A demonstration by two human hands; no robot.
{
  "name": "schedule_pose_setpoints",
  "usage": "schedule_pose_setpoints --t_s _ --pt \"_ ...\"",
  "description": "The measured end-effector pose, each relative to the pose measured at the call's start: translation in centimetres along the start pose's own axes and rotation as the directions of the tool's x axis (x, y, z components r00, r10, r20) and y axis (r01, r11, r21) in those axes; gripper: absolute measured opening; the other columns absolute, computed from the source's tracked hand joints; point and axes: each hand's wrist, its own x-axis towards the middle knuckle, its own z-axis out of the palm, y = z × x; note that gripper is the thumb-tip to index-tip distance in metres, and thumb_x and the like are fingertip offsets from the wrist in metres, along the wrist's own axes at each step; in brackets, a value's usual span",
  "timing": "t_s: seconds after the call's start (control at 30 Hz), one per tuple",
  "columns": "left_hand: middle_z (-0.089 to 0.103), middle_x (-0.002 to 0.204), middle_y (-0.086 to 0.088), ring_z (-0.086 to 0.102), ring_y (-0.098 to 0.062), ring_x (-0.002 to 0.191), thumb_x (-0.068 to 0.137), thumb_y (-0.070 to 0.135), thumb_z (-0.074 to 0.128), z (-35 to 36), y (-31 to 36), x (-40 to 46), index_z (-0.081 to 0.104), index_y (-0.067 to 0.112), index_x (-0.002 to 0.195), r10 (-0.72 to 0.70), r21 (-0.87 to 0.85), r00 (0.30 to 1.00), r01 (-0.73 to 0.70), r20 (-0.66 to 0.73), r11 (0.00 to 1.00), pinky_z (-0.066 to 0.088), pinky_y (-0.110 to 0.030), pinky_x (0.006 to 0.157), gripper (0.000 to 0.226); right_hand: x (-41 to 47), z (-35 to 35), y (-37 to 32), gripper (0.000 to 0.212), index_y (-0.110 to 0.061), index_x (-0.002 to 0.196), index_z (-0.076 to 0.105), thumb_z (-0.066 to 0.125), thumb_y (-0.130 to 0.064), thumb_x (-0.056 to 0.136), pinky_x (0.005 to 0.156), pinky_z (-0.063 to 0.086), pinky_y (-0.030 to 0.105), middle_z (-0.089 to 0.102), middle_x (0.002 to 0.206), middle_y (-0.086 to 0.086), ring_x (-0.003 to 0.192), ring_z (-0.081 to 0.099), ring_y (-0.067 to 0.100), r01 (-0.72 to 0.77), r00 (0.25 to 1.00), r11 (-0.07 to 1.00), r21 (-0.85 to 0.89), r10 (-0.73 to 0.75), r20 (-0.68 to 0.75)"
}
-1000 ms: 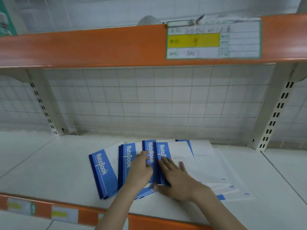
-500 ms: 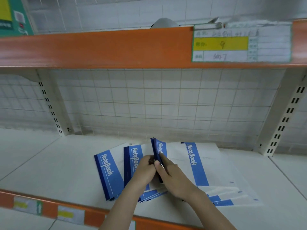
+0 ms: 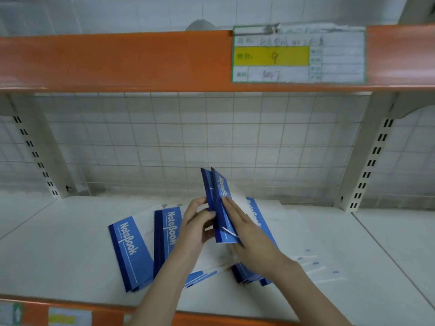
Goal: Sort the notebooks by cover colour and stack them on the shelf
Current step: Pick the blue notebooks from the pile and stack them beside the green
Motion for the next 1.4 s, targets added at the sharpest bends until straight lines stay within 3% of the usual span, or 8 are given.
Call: schedule_pose_setpoints --t_s 0.2,0.33,0.53,0.8,1.03,1.2,1.27,1.4 --pt "0.071 0.101 0.002 0.066 -0.013 0.088 0.098 0.016 0.044 2.9 -1.1 0.6 0.064 0.020 0.103 0.051 0.257 0.997 -0.062 0.049 0.964 0.051 -0.021 0.067 0.021 -1.0 -2.2 -0.5 0.031 -0.036 0.118 0.052 0.037 -0.015 0.101 0.082 0.045 0.009 0.063 0.098 -0.032 0.097 0.057 -0.015 0.055 0.898 0.889 0.454 0.155 -0.411" --pt "0.061 0.090 -0.006 0.059 -0.019 0.081 0.094 0.008 0.047 4.2 -3.2 1.0 0.056 0.017 0.092 -0.173 0.409 0.982 0.188 -0.074 0.893 0.047 -0.028 0.077 0.012 -2.1 -3.6 -0.2 0.018 -0.033 0.093 0.055 0.038 -0.030 0.099 0.062 0.047 0.009 0.063 0.074 -0.030 0.073 0.061 -0.009 0.082 0.822 0.859 0.505 0.229 -0.522" --pt "0.064 0.092 -0.020 0.063 -0.033 0.090 0.089 0.009 0.048 6.4 -5.0 1.8 0.060 0.001 0.103 -0.297 0.620 0.955 0.235 -0.004 0.749 0.048 -0.030 0.083 0.020 -4.0 -6.2 3.1 0.088 -0.050 0.137 0.018 0.038 0.017 0.084 0.100 0.023 -0.002 0.028 0.143 -0.029 0.128 0.027 -0.016 -0.050 0.950 0.993 0.104 0.079 -0.303" --pt "0.067 0.099 -0.018 0.065 -0.031 0.096 0.088 0.010 0.056 7.9 -5.9 2.7 0.059 0.004 0.097 -0.289 0.628 0.950 0.295 -0.115 0.720 0.050 -0.049 0.093 0.011 -4.5 -5.6 7.8 0.079 -0.032 0.150 0.009 0.044 0.006 0.090 0.118 0.015 0.029 0.017 0.157 -0.010 0.144 0.018 0.011 -0.176 0.984 0.941 -0.290 0.163 -0.069" --pt "0.073 0.071 -0.011 0.071 -0.026 0.069 0.093 0.001 0.039 8.9 -6.0 2.7 0.073 0.014 0.071 -0.266 0.401 0.941 0.330 -0.207 0.855 0.058 -0.038 0.067 0.042 -4.6 -3.3 8.8 0.097 -0.030 0.151 -0.007 0.022 -0.083 0.075 0.115 -0.006 0.051 -0.009 0.158 -0.014 0.145 -0.008 0.005 -0.147 0.965 0.952 -0.267 0.198 0.174" --pt "0.074 0.072 0.000 0.070 -0.017 0.068 0.093 -0.006 0.037 9.7 -5.3 2.0 0.069 0.012 0.092 -0.160 0.337 0.979 0.195 -0.130 0.921 0.055 -0.026 0.060 0.037 -4.6 -3.5 8.7 0.068 -0.028 0.151 0.006 0.042 -0.018 0.095 0.118 0.011 0.040 0.011 0.158 -0.010 0.142 0.021 0.008 -0.204 0.979 0.962 -0.179 0.201 -0.039" --pt "0.071 0.101 0.002 0.065 -0.017 0.099 0.092 -0.002 0.042 9.0 -5.1 1.4 0.065 0.010 0.113 -0.051 0.632 0.997 0.079 -0.062 0.771 0.051 -0.027 0.084 0.033 -4.6 -3.8 8.5 0.068 -0.026 0.151 0.010 0.040 -0.008 0.093 0.117 0.014 0.037 0.016 0.157 -0.010 0.140 0.024 0.009 -0.208 0.978 0.970 -0.128 0.203 -0.049" --pt "0.045 0.138 -0.004 0.036 -0.021 0.131 0.097 0.028 0.043 6.2 -4.8 0.1 0.044 0.016 0.137 0.132 0.993 0.986 0.097 -0.105 0.066 0.032 -0.033 0.108 0.042 -4.9 -4.1 7.9 0.067 -0.031 0.149 0.017 0.038 -0.002 0.092 0.115 0.020 0.037 0.027 0.152 -0.016 0.136 0.030 0.008 -0.183 0.979 0.983 0.006 0.183 -0.087"
